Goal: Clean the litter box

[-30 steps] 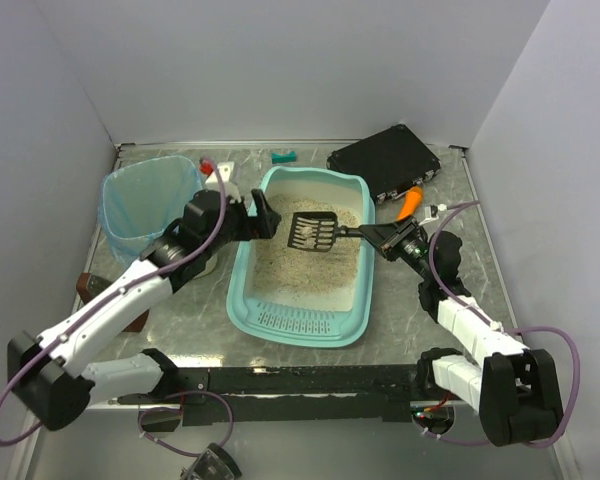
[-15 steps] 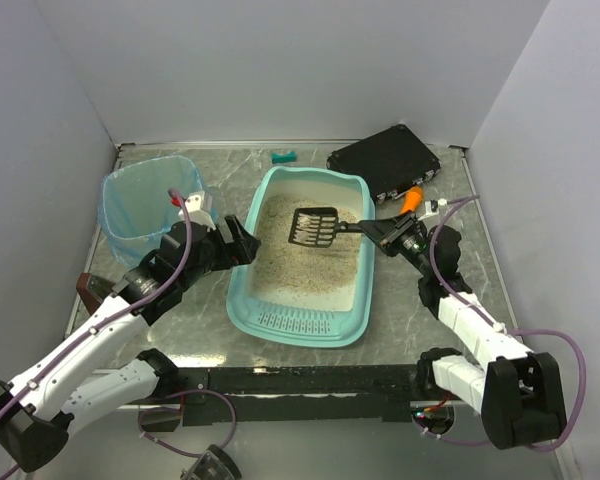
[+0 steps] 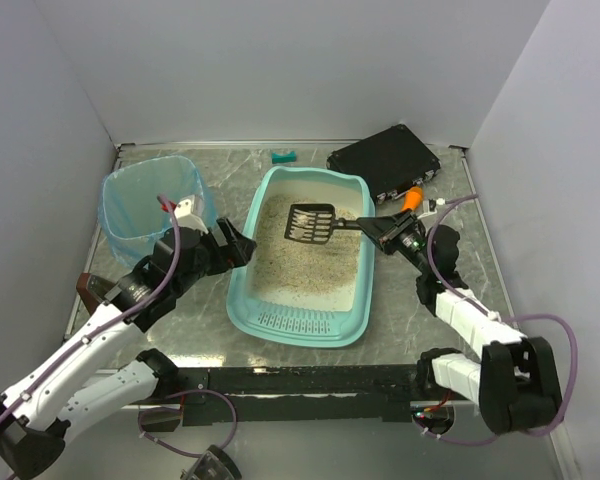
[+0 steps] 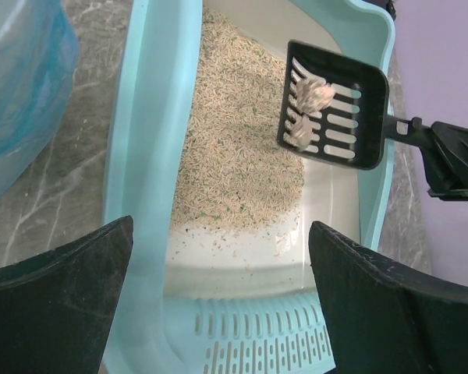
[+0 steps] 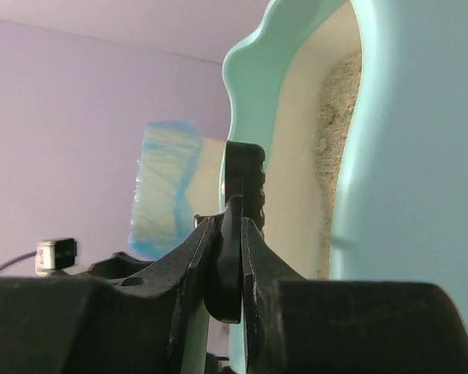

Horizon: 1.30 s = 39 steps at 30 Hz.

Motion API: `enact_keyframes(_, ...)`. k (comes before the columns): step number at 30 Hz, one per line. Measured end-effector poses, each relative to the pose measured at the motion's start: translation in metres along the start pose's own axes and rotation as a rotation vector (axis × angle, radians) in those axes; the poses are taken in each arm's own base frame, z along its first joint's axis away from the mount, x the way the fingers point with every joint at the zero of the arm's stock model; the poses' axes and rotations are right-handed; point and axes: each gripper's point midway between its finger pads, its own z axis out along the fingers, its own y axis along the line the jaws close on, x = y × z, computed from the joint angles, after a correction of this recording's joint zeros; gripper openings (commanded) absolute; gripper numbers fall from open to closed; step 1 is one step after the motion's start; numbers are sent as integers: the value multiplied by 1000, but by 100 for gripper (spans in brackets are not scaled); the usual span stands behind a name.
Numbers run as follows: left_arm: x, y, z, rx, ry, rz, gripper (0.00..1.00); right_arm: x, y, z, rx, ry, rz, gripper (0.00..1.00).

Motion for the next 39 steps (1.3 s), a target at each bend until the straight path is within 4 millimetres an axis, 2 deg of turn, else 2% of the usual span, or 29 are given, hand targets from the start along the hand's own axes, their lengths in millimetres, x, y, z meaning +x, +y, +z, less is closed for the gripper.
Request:
enact_keyframes(4,2,4,-6,4,-11,-17,97,2,1,6,-75,10,124,0)
enact_keyframes(10,5,7,-7,1,-9,-37,97,10,-31,4,-50,-2,410,0)
enact_keyframes(15,11,11,-3,-29,16,-51,97,-3,-34,-6,-77,-62,479,0)
enact_keyframes(17,14,13,0,-41,28,-48,97,-2,-30,-3,-85,-50,467,0)
enact_keyframes(21,19,17,5,-60,48,-43,97,-1,-9,4,-144,-5,417,0)
enact_keyframes(25,21,18,3,-66,53,-44,97,-3,-10,5,-134,-14,350,0)
enact_keyframes(29,16,16,-4,-47,33,-49,97,-4,-4,3,-109,-17,254,0)
enact_keyframes(35,3,12,-16,-21,-24,-64,97,-10,28,6,-132,-11,138,0)
enact_keyframes(39,2,13,-18,-24,-28,-76,97,-4,27,14,-106,30,153,0)
